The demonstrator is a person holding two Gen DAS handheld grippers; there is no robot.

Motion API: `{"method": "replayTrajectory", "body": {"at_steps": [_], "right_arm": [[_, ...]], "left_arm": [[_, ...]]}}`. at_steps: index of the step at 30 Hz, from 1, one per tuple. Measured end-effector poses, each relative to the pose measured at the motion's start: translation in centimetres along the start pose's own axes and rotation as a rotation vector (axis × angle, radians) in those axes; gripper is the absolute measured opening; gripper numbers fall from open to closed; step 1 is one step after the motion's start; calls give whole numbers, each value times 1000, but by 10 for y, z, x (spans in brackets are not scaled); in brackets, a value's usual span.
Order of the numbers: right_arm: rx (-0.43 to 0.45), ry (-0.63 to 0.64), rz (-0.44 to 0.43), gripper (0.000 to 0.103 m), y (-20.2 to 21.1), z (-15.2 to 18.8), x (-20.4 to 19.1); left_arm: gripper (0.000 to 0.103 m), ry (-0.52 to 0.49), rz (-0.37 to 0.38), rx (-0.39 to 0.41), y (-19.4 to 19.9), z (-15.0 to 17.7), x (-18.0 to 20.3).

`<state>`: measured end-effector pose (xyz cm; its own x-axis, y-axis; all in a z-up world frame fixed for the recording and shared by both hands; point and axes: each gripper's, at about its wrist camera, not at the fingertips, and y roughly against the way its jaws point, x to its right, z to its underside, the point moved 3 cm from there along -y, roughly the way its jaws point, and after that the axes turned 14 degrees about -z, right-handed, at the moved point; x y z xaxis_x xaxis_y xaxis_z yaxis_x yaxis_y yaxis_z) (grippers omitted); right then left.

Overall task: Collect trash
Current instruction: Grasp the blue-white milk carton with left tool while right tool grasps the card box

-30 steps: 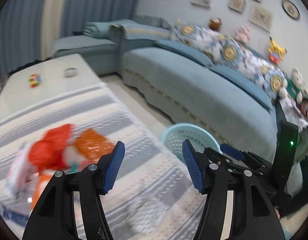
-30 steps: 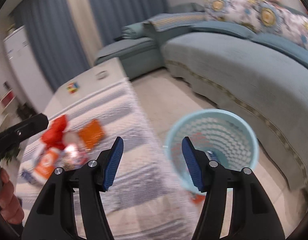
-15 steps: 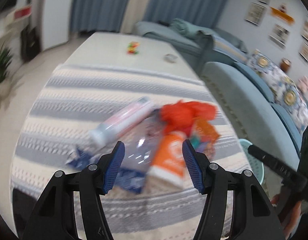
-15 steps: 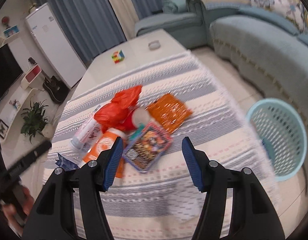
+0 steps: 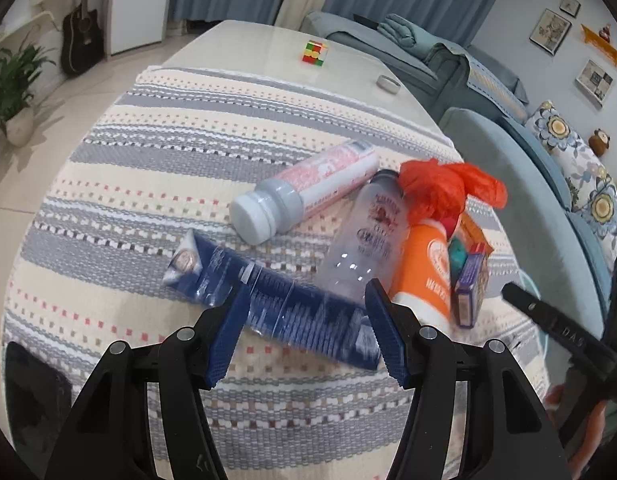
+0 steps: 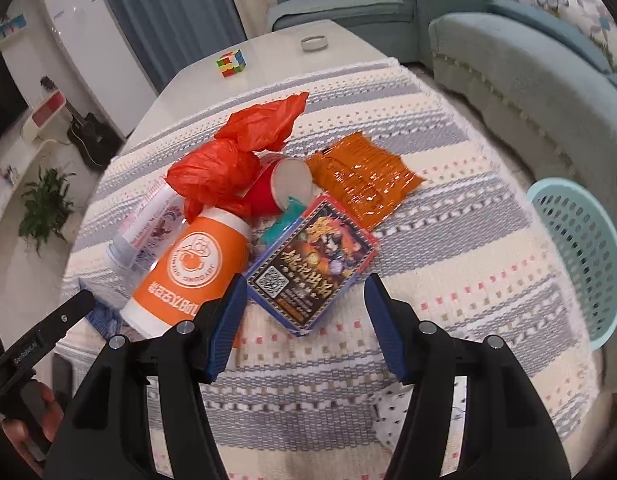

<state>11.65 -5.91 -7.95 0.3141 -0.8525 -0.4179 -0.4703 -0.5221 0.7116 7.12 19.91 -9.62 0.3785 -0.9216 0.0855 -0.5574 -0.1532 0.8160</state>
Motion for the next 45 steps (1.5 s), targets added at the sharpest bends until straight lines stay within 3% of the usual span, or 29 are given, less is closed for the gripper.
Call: {"method": "replayTrajectory", "body": {"at_steps": [4,8,13,18,24,29,32,34,36,39,45], "right_arm": [[9,22,23,57,5,1,2],[19,1,28,57,11,1,11],[28,-15,29,57,16,0,17],[32,-24,24,57,18,1,20],[24,-23,19,57,17,2,21],[17,-53,-8,57,13,0,24],[18,-88,-47,57,8,-2,26],[16,-103,-63,68,4,-3,26],[17,-123,-81,74,-1,-6,25],[5,-155,-113,74,-12,-10,26],[-34,-300,-180,74,-36,-9,39]], "left_arm": [[60,-47,-38,8,5,12,-2],[66,25,-1,-43,8,26,-20],[65,132,38,-128,3,40,-41],[68,187,77,-220,-20,35,-39],[82,227,23,-208,-33,5,-42],[82,147,-57,-258,-57,-14,-21],[80,63,-146,-238,-64,-13,-3],[78,6,-198,-196,-63,-8,7],[71,-23,-189,-149,-59,-3,12],[62,-62,-170,-115,-50,5,12],[56,-113,-109,-97,-35,21,11]]}}
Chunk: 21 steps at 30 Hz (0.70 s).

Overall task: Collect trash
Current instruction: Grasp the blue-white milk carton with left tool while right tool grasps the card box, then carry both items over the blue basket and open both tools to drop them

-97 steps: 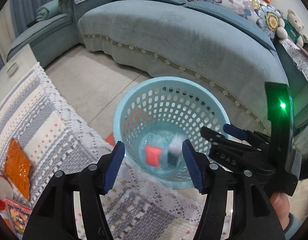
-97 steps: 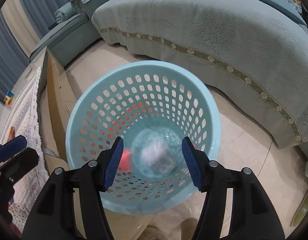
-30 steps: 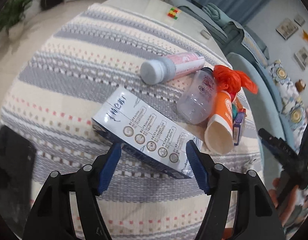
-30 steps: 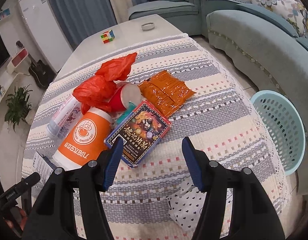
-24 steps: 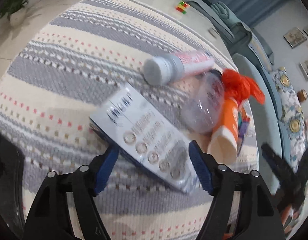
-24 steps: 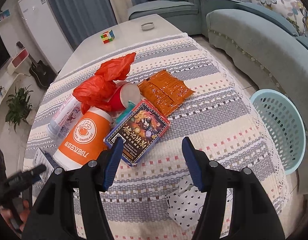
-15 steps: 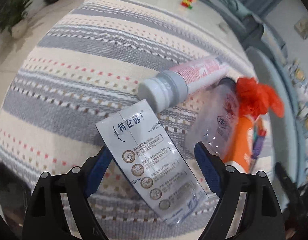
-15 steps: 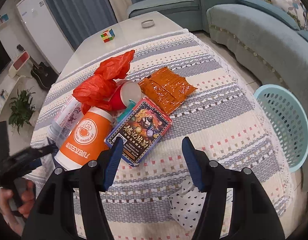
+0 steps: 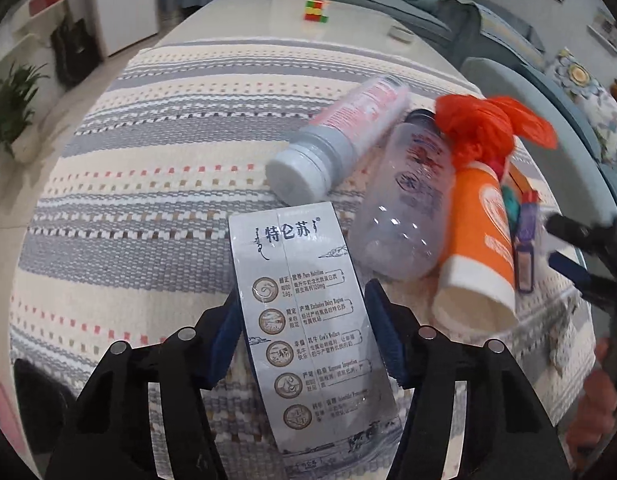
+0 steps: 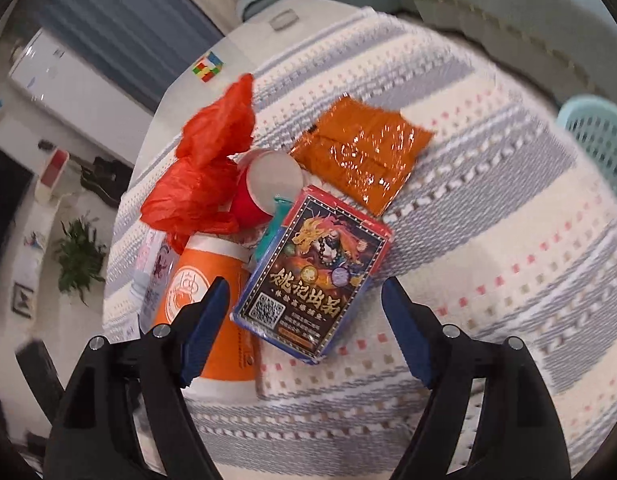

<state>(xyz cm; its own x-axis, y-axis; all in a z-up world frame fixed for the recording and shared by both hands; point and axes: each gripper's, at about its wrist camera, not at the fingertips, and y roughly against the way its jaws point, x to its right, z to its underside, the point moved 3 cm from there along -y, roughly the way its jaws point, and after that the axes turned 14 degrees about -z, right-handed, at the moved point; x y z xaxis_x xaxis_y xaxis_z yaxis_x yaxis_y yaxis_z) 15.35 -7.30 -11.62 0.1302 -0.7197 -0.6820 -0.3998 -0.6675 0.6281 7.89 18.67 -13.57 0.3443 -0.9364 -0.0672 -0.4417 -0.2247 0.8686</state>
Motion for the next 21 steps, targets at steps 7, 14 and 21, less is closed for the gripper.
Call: {"method": "replayTrajectory", "body": {"at_steps": [7,14,21], "right_arm": [[-43,-16,39,74,-25,1,2],[-28,-72,-16,76,-26,-2,5],[-65,43,97,71,-36,2,-12]], "left_arm": [[56,-29,30,38,16,19,-3],[56,-25,55,61,29,21,-7],[56,-33,57,79,34,21,2]]}}
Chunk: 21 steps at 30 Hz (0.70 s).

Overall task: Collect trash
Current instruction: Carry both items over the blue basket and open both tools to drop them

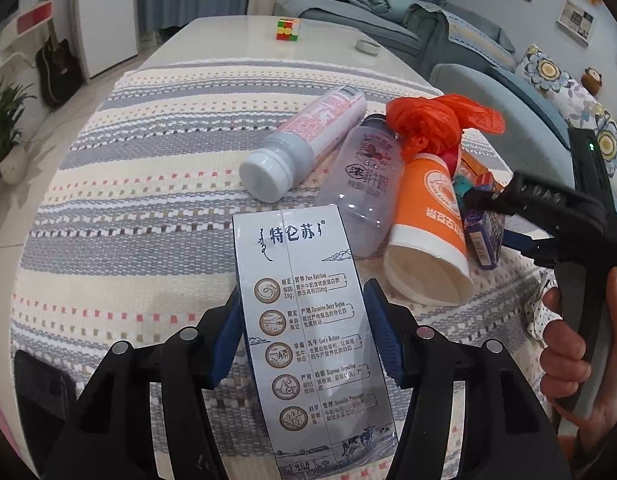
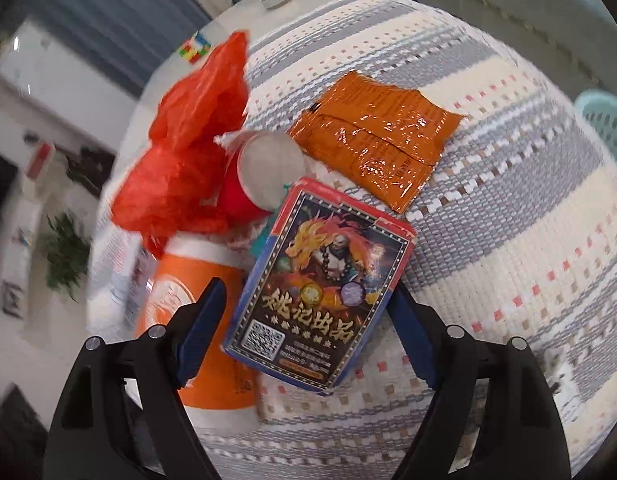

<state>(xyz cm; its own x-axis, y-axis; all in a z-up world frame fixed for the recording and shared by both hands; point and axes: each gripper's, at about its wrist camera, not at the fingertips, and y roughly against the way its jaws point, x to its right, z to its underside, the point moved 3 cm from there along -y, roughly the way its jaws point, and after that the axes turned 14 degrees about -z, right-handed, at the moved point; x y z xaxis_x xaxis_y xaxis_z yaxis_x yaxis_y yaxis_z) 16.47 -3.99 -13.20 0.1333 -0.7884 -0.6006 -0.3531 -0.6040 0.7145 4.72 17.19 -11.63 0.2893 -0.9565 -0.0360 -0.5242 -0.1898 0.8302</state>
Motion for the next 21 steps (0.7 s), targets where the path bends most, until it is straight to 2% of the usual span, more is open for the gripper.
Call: {"method": "replayTrajectory", "body": {"at_steps": [3,6,9,11,14,17,21], "right_arm": [[-4,39,38,62,2,2,-6],[26,38,23,61,18,3,-4],[121,64,-18,61,52,0,-8],[182,97,-11,61,72,-5,-5],[330,157,10,61,124,-12,-2],[441,145,17,61,169,-19,10],[527,129,74,61,220,-27,46]], "left_arm": [[56,-3,16,24,7,-3,4],[56,-5,57,69,23,-7,9],[56,-25,101,136,47,-17,22],[56,-45,134,175,61,-27,34],[56,-87,199,238,82,-44,63],[56,-142,254,285,99,-61,103],[56,-220,319,351,120,-82,167]]}}
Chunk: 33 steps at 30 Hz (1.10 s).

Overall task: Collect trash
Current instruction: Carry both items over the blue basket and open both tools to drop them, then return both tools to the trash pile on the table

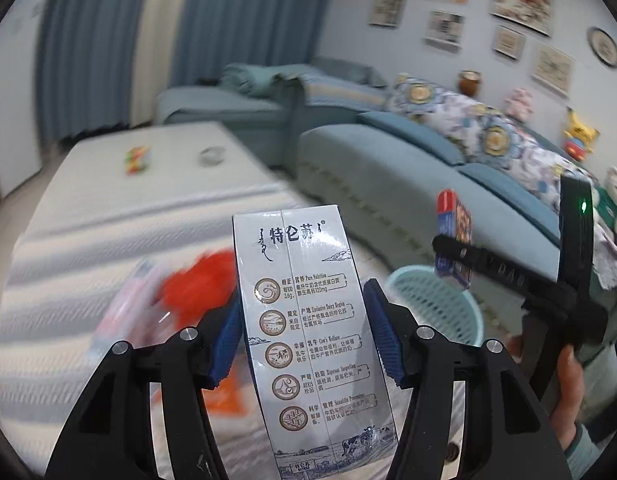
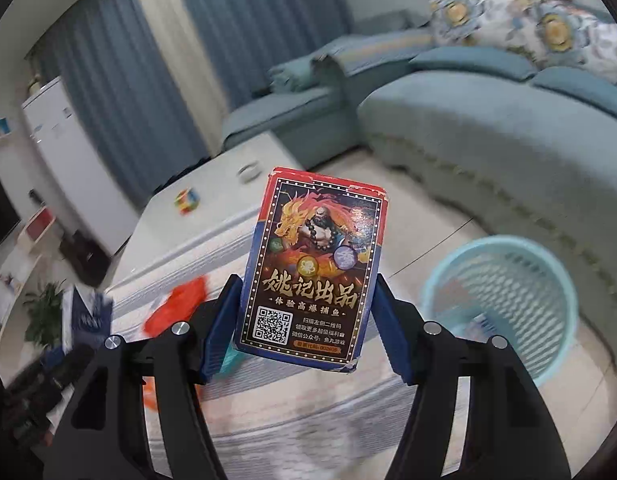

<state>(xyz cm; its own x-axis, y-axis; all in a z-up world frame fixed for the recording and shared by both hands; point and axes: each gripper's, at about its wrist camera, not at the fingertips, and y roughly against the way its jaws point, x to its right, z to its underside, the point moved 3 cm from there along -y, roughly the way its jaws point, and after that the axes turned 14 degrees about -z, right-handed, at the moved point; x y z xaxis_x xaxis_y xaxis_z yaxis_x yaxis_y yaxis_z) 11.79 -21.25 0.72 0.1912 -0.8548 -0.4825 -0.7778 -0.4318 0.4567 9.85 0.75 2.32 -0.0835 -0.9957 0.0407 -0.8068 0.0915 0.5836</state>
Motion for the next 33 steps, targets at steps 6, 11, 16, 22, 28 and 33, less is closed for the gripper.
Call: {"method": "replayTrajectory", "body": {"at_steps": [6,11,16,22,28,33], "right_arm": [[15,-11,144,61,31,-21,76],[-4,-39,236,61,45,-7,132],[-71,-145,272,61,35,27,192],[-213,-252,290,61,2,65,241],[-256,-334,268,64,-14,86,261],[-219,-361,245,73,-5,78,266]], "left_arm": [[56,-81,111,14,-30,-32,93],[56,-157,158,-48,-78,-27,162],[56,-224,168,-141,-132,0,210],[57,-289,167,-266,-180,38,235],[72,-345,153,-293,-194,55,238],[76,-324,155,-287,-192,51,227]]}}
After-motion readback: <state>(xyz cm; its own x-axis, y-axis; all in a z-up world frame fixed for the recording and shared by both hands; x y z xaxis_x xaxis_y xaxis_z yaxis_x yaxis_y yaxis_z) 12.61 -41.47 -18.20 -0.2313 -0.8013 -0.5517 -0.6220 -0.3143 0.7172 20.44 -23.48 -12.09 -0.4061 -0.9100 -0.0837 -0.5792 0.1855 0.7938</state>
